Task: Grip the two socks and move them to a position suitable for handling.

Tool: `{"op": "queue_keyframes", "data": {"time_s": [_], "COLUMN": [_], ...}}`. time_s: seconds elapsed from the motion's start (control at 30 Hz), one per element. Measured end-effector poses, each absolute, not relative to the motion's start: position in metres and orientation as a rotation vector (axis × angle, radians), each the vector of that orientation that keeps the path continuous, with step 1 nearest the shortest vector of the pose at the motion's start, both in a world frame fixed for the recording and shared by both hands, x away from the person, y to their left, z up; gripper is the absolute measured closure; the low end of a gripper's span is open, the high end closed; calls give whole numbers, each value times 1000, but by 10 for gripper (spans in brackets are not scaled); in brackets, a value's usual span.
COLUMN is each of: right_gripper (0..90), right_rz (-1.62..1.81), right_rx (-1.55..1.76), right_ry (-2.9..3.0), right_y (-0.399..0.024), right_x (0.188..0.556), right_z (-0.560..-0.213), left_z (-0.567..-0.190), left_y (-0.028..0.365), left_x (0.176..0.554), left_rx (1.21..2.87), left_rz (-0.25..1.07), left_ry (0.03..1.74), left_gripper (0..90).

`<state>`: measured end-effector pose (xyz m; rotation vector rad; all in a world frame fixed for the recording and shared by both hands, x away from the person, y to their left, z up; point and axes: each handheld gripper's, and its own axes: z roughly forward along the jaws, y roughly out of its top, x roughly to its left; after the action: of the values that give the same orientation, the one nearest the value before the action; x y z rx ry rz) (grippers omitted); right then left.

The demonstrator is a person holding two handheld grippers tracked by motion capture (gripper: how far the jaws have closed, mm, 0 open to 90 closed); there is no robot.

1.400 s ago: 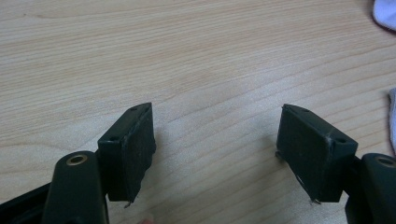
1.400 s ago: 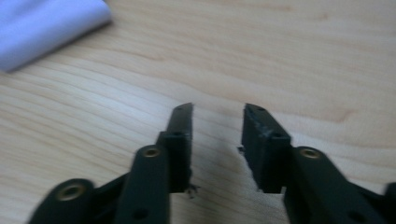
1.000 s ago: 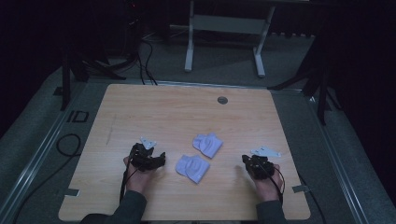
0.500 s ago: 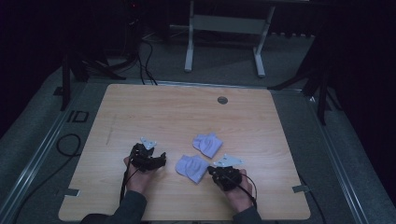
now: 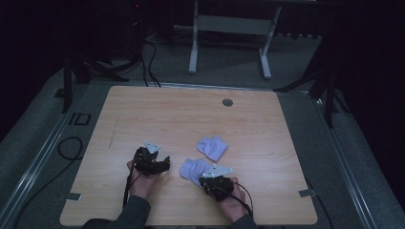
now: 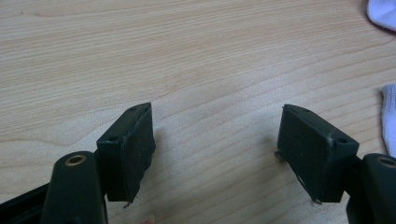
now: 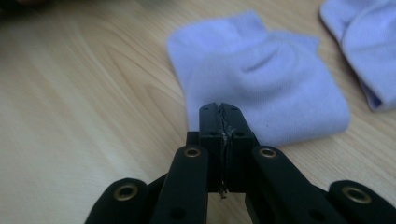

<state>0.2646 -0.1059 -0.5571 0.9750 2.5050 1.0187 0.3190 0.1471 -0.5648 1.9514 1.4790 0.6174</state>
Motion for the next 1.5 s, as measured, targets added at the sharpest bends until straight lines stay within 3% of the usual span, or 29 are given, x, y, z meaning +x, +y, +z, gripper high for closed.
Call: {"op": "queue_keyframes", "data": {"time_s": [0.23,0.53,0.63,0.83,0.9,1.5], "right_gripper": [852,853,854,858,859,881], "right_rz": [1044,1047,1061,1073,1077,958], "right_rx": [948,925,930,935,939,1050], "right_ry": [2582,2643,2648,2647,2642,2551], "right_y": [-125,-142,-144,-145,-146,-154], "right_x": [272,279,280,281,280,282], "right_z": [-556,-555,-555,-556,-556,-551], "left_z": [-562,-558,-558,-557,-558,-562], "left_y": [144,134,121,98,88,78], "left_x": [316,309,304,294,290,284], "left_rx": [1962,2018,2043,2077,2089,2131], "left_rz": [608,537,441,399,391,326], "left_ry": [1485,1403,1311,1153,1088,1016], "left_gripper": [337,616,721,889,895,870]}}
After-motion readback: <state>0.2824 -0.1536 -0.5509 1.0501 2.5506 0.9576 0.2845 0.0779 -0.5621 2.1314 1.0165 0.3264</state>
